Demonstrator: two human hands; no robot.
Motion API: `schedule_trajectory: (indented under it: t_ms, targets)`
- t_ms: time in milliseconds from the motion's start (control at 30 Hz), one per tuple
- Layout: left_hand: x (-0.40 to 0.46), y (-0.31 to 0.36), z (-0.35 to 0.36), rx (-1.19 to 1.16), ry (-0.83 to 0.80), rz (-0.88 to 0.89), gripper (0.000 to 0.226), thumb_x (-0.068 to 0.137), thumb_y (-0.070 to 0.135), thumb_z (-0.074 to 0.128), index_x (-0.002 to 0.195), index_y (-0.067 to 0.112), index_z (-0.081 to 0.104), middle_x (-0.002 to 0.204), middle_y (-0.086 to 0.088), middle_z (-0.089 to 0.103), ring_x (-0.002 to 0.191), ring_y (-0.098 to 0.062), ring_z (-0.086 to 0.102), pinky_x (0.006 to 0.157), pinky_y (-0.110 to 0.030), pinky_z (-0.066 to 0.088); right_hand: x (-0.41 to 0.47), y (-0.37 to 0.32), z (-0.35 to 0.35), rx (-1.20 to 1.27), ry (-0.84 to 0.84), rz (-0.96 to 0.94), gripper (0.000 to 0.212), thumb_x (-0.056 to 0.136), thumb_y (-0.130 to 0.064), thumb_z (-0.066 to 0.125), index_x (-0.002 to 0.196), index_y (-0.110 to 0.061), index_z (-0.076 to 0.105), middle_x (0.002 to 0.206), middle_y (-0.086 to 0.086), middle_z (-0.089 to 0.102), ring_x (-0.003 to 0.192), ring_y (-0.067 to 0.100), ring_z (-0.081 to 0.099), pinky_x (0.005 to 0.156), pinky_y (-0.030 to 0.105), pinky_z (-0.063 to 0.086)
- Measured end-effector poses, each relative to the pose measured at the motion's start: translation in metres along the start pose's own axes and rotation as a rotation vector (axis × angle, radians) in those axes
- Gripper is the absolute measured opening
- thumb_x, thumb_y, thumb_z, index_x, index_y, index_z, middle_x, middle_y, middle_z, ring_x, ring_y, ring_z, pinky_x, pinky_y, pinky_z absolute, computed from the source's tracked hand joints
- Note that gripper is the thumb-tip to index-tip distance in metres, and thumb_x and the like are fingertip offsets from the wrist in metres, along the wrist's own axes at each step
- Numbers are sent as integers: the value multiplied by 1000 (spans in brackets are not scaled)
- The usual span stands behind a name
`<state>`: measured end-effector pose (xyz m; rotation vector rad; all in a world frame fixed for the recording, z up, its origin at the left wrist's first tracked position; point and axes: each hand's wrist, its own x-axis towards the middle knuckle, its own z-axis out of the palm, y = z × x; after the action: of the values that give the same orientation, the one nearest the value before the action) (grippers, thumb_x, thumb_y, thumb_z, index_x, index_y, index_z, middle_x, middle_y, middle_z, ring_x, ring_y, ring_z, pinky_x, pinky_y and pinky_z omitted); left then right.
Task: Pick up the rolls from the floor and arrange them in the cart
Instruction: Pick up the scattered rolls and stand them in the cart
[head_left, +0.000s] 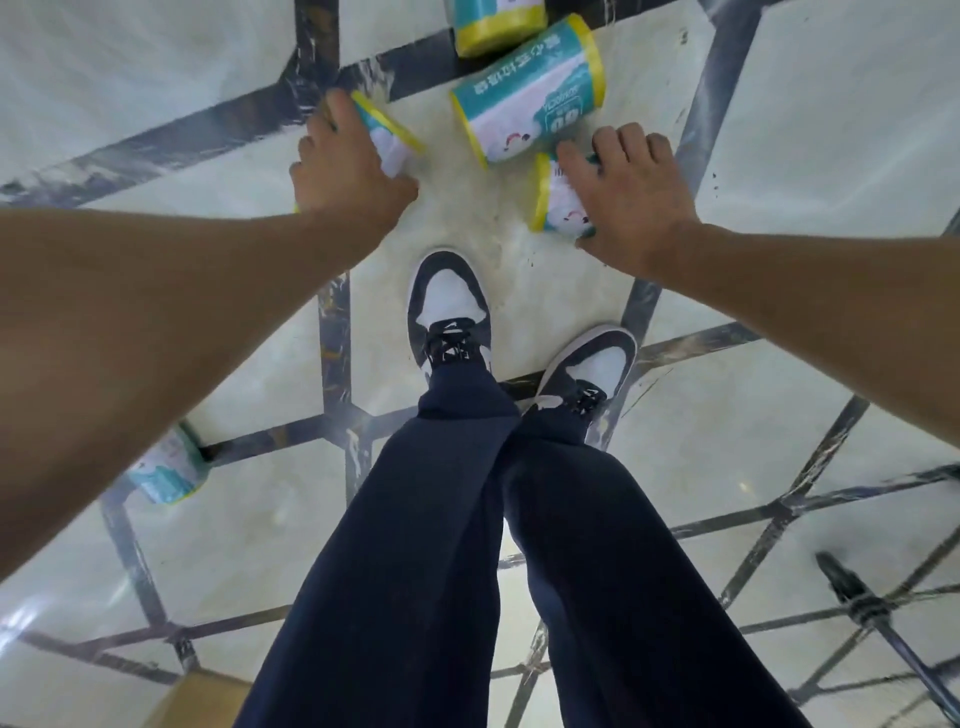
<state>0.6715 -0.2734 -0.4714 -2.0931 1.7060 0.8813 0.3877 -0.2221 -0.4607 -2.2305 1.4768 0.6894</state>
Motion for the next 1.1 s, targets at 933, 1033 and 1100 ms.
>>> schedule_trajectory:
  t_ms: [933,1033,1100]
  targets:
    - [-508,212,-489,-508,-50,143,71,76,44,84,119,9,40,114,-9,55,105,-30,60,79,-35,45,-509,-21,-524,1382,627,866,83,68,-33,91,133,-23,40,118,0,58,105,21,59,87,36,51]
    - [-577,226,-515,-551,-81,222,73,80,39,83,129,6,39,114,-6,53,99,-23,55,78,-31,42,-580,-39,-547,1424,719,918,81,70,-29,91,133,-23,40,117,0,60,104,23,61,86,36,52]
    - [-613,230,-521,-551,-72,283,75,80,38,84,131,4,40,117,-6,54,97,-20,51,80,-30,42,-623,-53,-549,1440,764,987,82,70,-31,90,134,-24,39,116,0,61,103,24,62,84,35,51]
